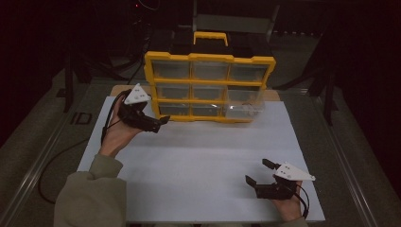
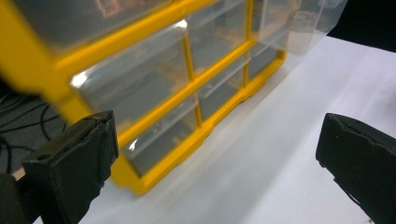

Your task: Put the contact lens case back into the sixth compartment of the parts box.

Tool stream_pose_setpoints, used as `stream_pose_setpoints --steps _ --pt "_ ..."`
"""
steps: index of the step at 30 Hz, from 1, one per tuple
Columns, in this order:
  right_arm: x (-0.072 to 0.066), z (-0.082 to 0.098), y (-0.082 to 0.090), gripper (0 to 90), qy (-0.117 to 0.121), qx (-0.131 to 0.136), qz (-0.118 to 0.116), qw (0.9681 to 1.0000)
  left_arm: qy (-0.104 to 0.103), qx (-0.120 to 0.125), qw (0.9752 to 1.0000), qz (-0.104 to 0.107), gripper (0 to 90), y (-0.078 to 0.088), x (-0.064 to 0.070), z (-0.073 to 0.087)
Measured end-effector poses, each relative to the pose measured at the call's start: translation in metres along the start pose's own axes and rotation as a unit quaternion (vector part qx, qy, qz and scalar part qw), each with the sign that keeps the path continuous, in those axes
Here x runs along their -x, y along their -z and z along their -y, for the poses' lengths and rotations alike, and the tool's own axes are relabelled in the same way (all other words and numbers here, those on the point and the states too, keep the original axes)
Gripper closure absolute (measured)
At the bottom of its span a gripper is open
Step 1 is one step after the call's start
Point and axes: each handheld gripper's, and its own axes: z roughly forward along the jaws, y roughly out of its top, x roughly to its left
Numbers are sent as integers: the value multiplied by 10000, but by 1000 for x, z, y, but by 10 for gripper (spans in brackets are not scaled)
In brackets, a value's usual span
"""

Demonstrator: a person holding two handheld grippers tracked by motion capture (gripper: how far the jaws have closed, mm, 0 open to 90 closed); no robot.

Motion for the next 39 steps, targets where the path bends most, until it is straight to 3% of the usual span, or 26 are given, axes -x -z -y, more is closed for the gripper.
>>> stream_pose_setpoints --steps 3,6,8,9,10,12,18,21,29,35,39 --pt "0 0 0 76 2 1 -15 10000 215 243 9994 -131 0 10 1 25" --pt "-1 0 -2 76 32 -3 -24 10000 377 309 9985 -234 0 20 4 51" --pt "-2 0 -2 76 37 -15 -29 10000 447 374 9978 -327 0 26 8 69" --pt "-2 0 -2 76 37 -15 -29 10000 447 374 9978 -327 0 26 8 69" --pt "-2 0 -2 76 46 -6 -28 10000 441 354 9973 -459 0 32 13 87" --pt "-2 1 -2 76 31 6 -27 10000 483 380 9967 -535 0 38 17 103" --pt "-3 1 -3 76 52 38 -69 10000 690 648 9918 -862 1 55 24 144" --pt "-3 2 -4 76 28 40 -20 10000 798 707 9901 -916 0 62 28 155" --pt "-2 3 -2 76 109 119 -26 9999 822 597 9896 -1016 0 69 36 173" --pt "-1 4 0 76 84 206 37 9997 993 878 9845 -1149 0 73 35 175" --pt "-1 4 1 76 116 194 100 9997 1018 935 9836 -1157 0 73 36 175"
